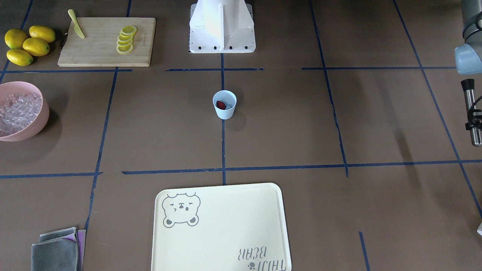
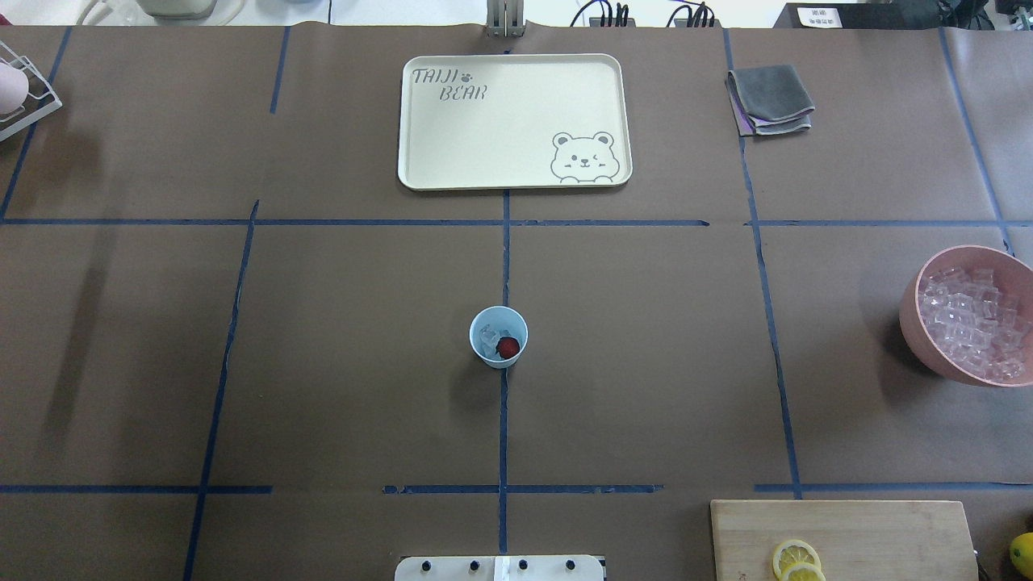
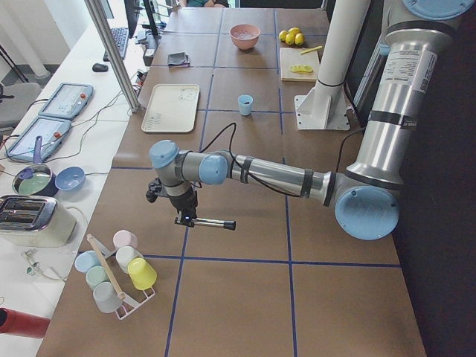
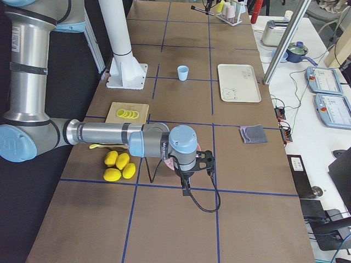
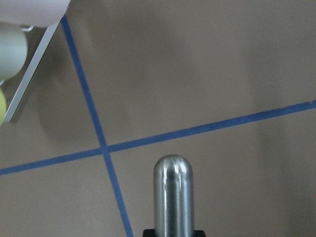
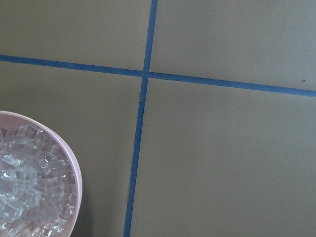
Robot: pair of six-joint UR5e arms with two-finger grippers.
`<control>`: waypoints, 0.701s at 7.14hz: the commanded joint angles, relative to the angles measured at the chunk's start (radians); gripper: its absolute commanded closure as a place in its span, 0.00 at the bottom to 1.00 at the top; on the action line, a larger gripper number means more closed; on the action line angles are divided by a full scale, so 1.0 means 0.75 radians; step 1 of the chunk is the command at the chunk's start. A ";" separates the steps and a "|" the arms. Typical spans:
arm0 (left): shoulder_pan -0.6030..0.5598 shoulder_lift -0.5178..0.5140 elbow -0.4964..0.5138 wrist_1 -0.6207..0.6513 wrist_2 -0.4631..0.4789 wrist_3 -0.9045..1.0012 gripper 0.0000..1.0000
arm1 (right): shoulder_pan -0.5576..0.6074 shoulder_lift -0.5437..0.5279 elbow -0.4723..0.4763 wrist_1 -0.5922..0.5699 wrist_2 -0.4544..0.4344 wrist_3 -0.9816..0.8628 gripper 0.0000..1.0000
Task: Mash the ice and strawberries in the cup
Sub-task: 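Carry the muddler with the left gripper back to its table spot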
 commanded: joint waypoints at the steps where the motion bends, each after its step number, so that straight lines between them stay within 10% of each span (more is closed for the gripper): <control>1: -0.040 0.084 0.028 -0.103 -0.049 -0.128 0.90 | 0.000 0.000 0.000 -0.001 0.000 0.000 0.01; 5: 0.051 0.262 0.112 -0.672 -0.047 -0.534 0.89 | 0.000 -0.002 0.000 0.001 -0.002 -0.002 0.01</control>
